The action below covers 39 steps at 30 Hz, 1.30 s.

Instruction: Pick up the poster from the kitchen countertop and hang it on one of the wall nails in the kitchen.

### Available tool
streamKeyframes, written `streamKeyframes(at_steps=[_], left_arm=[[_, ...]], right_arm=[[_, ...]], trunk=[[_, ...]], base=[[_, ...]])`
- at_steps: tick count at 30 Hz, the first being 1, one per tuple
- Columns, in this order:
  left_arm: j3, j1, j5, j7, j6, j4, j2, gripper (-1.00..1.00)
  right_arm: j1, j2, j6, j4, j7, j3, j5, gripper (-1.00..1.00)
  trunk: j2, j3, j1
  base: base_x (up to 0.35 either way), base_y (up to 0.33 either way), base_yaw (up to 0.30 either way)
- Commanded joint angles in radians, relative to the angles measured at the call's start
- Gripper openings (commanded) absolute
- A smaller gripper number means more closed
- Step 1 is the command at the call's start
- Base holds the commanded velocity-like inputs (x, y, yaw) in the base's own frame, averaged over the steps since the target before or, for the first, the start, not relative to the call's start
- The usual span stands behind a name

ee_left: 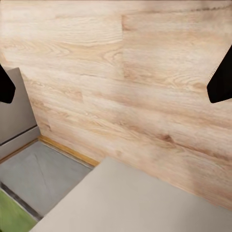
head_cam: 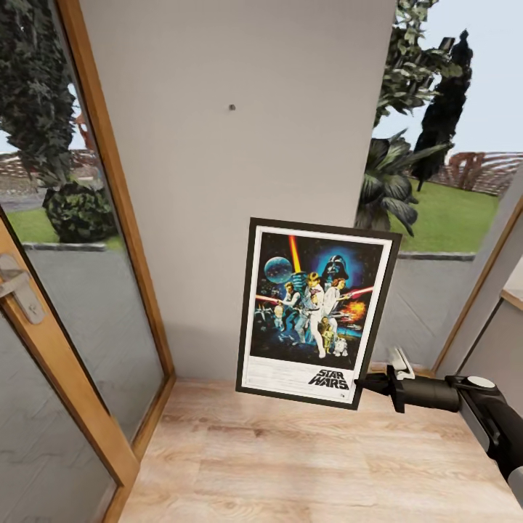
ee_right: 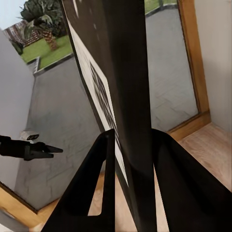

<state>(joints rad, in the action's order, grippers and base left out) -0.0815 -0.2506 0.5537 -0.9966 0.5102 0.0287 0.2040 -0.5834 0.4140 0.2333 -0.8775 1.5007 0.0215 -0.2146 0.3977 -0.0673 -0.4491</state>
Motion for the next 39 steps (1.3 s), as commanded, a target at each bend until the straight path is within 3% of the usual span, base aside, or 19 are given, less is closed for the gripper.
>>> streamKeyframes(at_steps=[1,11,23,39], left_arm=[[-0.008,-0.001,-0.006,-0.004,0.004,-0.001,0.0,1.0],[-0.008,-0.001,-0.006,-0.004,0.004,-0.001,0.0,1.0],[-0.008,-0.001,-0.006,-0.004,0.004,-0.001,0.0,1.0],[-0.008,-0.001,-0.006,-0.004,0.004,-0.001,0.0,1.0]], right_arm=[[-0.001,0.0,0.015,0.0,0.007,0.0,-0.003,-1.0],[-0.001,0.0,0.016,0.002,0.007,0.0,-0.003,-1.0],[-0.001,0.0,0.017,0.002,0.008,0.0,-0.003,-1.0],[-0.001,0.0,0.018,0.0,0.009,0.0,-0.003,-1.0]], trunk=[[0.002,-0.002,-0.001],[0.002,-0.002,-0.001],[0.002,-0.002,-0.001],[0.002,0.0,-0.001]], base=[[0.127,0.134,-0.014],[0.03,0.019,-0.002],[0.251,0.0,-0.001],[0.016,0.0,-0.05]])
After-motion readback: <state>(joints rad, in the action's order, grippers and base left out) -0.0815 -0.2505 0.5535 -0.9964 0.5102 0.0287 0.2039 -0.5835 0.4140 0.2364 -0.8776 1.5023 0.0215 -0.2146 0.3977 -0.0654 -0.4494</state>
